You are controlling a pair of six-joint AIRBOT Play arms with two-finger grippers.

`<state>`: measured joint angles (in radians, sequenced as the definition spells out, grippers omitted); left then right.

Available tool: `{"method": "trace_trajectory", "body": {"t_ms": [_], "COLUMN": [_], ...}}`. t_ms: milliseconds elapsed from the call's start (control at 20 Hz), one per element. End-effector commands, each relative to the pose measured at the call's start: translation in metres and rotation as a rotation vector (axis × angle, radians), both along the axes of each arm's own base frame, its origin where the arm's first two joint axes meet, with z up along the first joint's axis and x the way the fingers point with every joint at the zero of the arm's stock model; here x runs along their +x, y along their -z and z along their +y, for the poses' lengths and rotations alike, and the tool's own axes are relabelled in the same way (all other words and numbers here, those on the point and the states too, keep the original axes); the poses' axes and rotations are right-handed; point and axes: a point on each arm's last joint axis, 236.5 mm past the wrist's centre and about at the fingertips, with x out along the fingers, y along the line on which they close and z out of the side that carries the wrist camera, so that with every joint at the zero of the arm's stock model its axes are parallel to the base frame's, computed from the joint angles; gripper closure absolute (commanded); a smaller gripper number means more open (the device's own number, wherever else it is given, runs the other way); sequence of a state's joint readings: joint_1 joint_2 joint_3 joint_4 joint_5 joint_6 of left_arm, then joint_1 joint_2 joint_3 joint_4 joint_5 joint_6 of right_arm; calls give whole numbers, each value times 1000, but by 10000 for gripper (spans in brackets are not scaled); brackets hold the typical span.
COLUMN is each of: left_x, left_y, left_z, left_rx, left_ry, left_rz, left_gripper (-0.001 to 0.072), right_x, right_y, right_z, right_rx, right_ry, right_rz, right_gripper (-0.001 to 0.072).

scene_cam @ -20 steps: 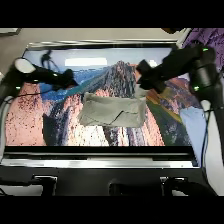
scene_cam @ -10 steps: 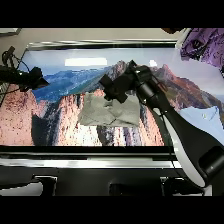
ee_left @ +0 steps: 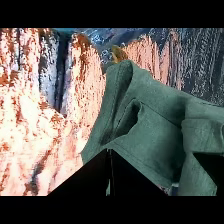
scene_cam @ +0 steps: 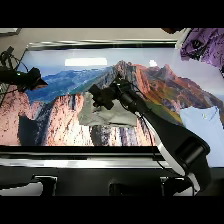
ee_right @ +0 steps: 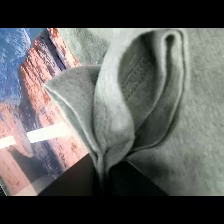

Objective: Fold the clothes and pants, and hang the long-sleeved shirts on hangers.

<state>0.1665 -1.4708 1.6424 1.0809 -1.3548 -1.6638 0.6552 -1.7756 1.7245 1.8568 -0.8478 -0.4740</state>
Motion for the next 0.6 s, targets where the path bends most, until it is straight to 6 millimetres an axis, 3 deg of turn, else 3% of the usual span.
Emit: {"method": "trace_trajectory", "body": {"t_ms": [0, 150, 250, 300, 400, 550], "left_x": [0, -4, -5, -5, -5, -5], "left_y": [0, 2, 4, 4, 4, 4], "left_z": [1, 0, 0, 0, 0, 0], "left_rx": [4, 3, 7, 7, 7, 7], "left_ry": [5, 12, 24, 23, 23, 24], "left_rz": [-2, 12, 17, 17, 17, 18], "left_gripper": [683, 683, 683, 683, 683, 683], "right_x": [19, 26, 20, 17, 17, 25], "right_y": [11, 4, -12, -23, -47, -79], "right_z": [15, 21, 20, 13, -20, -111], "right_rx": [48, 68, 55, 33, -8, -128], "right_ry": [22, -4, -75, -109, -131, -178], "right_rz": [-60, -118, -162, -181, -188, -205], "right_gripper": [664, 445, 213, 206, 206, 172]}}
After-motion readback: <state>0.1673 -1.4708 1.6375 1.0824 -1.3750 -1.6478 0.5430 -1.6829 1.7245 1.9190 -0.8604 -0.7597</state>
